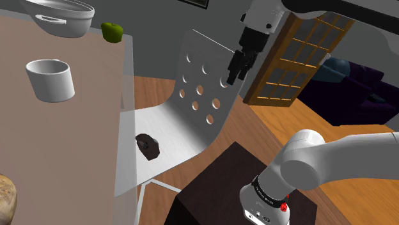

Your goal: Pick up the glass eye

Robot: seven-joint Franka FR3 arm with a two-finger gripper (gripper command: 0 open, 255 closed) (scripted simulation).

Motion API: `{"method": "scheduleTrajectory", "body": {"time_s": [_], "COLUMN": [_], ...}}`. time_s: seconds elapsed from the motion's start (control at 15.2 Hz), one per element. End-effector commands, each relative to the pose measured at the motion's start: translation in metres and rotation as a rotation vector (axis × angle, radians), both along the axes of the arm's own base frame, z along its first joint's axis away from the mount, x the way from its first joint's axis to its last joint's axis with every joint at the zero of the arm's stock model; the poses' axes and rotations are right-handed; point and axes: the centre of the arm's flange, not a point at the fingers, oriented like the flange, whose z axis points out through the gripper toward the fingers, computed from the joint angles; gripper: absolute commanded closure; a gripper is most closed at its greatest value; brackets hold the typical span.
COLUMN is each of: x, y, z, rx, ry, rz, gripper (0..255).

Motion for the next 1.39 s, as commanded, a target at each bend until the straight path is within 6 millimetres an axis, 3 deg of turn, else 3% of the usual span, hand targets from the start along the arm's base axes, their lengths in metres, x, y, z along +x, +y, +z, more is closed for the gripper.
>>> {"method": "scheduleTrajectory", "body": {"time_s": [0.0,1.32], "x": [0.000,0.123], "y": [0.000,0.117], "z": [0.000,-0.196], "rx": [0.000,0.019], "ry": [0.000,-0.045], "rz": [0.000,-0.022], "gripper": [0,0]}}
